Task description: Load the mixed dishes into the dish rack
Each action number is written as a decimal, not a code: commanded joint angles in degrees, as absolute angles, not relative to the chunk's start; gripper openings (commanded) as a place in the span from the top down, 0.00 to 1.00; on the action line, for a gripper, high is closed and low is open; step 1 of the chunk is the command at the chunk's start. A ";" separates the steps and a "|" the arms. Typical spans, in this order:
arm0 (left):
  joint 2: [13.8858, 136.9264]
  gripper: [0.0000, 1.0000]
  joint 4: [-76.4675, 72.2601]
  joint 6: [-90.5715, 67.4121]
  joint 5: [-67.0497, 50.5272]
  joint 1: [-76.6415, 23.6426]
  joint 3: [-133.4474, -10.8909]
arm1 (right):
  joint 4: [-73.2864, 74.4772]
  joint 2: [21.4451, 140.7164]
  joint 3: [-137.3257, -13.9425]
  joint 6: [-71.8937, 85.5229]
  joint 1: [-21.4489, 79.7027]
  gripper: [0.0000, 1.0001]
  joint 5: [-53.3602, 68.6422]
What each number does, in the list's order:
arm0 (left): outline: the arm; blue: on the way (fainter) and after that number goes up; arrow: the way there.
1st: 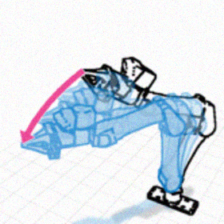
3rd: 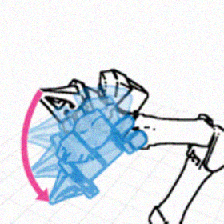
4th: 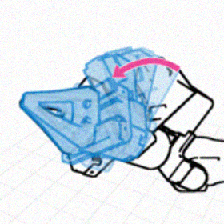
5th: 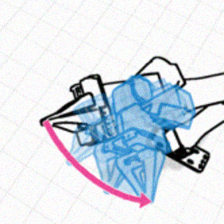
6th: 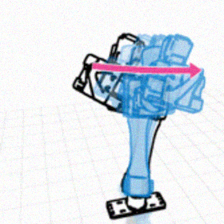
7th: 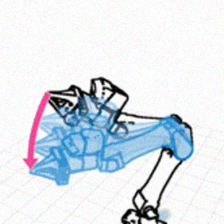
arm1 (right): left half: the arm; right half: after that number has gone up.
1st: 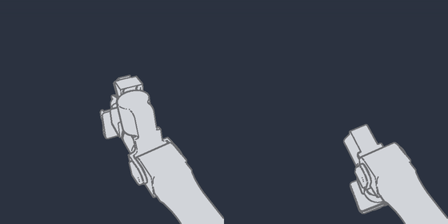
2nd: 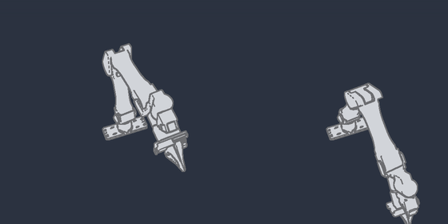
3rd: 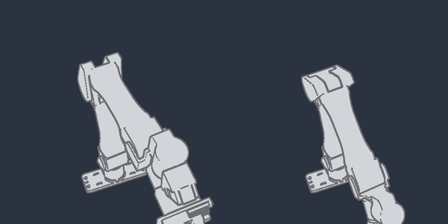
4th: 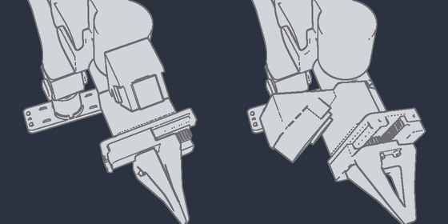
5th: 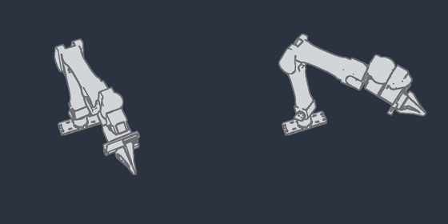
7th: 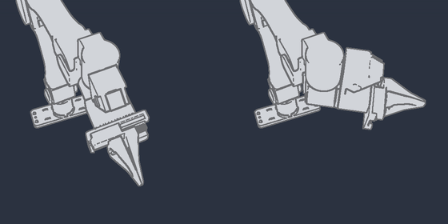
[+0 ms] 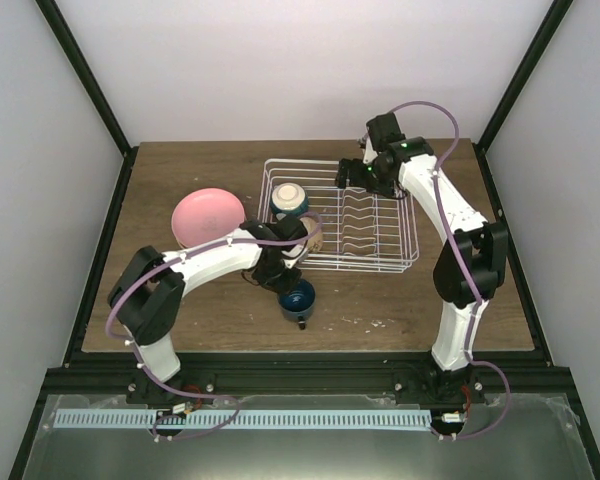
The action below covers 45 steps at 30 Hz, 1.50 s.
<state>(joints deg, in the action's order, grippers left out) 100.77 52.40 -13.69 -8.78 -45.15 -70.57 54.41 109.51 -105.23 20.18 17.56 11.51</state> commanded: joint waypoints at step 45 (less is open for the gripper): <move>71.83 1.00 9.38 -7.77 3.04 -30.72 -69.59 | -6.30 97.26 -72.21 52.33 7.60 0.07 73.57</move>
<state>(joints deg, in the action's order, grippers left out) 70.98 25.61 -7.25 2.76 -30.94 -70.28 16.14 100.25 -78.52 36.40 7.60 61.98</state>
